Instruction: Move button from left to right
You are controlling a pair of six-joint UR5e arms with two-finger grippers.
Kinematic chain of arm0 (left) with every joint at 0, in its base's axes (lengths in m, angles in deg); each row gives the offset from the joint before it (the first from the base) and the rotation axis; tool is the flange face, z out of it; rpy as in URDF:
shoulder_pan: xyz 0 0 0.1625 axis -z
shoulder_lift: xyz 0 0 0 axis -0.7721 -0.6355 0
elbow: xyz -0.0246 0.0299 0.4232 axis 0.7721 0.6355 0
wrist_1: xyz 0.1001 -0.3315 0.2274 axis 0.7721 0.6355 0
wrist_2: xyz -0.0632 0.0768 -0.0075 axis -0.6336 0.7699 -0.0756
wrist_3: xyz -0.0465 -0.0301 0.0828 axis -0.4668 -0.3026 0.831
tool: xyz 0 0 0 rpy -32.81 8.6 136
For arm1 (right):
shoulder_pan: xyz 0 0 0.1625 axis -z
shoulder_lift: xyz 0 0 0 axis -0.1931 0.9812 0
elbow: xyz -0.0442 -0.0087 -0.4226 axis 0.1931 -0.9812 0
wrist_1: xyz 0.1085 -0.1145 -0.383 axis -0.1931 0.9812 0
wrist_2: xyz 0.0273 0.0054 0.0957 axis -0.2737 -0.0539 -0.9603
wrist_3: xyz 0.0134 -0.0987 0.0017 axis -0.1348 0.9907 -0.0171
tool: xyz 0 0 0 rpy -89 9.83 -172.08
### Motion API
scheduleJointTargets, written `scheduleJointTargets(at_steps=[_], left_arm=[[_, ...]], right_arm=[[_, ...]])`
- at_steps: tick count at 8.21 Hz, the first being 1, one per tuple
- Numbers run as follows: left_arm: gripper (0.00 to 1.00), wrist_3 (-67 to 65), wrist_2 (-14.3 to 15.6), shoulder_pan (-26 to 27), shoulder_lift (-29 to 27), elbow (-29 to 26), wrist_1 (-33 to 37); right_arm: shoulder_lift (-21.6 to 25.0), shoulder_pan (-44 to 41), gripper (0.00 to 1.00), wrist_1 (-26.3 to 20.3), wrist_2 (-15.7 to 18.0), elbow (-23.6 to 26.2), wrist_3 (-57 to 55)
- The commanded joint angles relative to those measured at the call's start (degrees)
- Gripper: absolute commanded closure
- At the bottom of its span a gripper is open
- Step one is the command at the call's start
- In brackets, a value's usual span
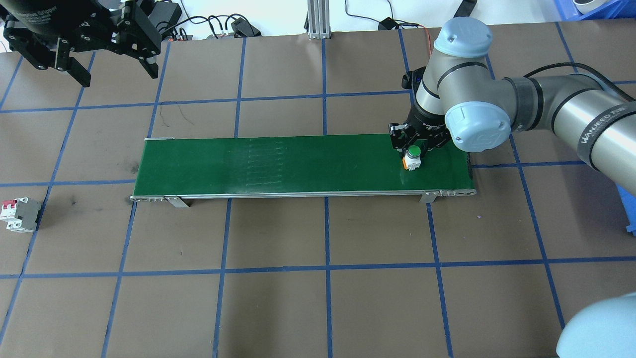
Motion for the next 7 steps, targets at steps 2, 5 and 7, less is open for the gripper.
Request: scheduleJointTargets(at_steps=[2,5,7], left_arm=[[0.0,-0.8,-1.9,0.0,-0.2,0.1,-0.7],[0.0,-0.4,-2.0,0.0,-0.2,0.1,-0.8],[0.0,-0.5,-2.0,-0.1,-0.2,0.1,-1.2]], right_arm=[[1.8,7.6,1.0,-3.0,3.7,-2.2,17.1],[6.1,16.2,1.0,-9.3,12.4,-7.2,46.5],[7.9,27.9,1.0,-9.8,11.8,-7.1,65.1]])
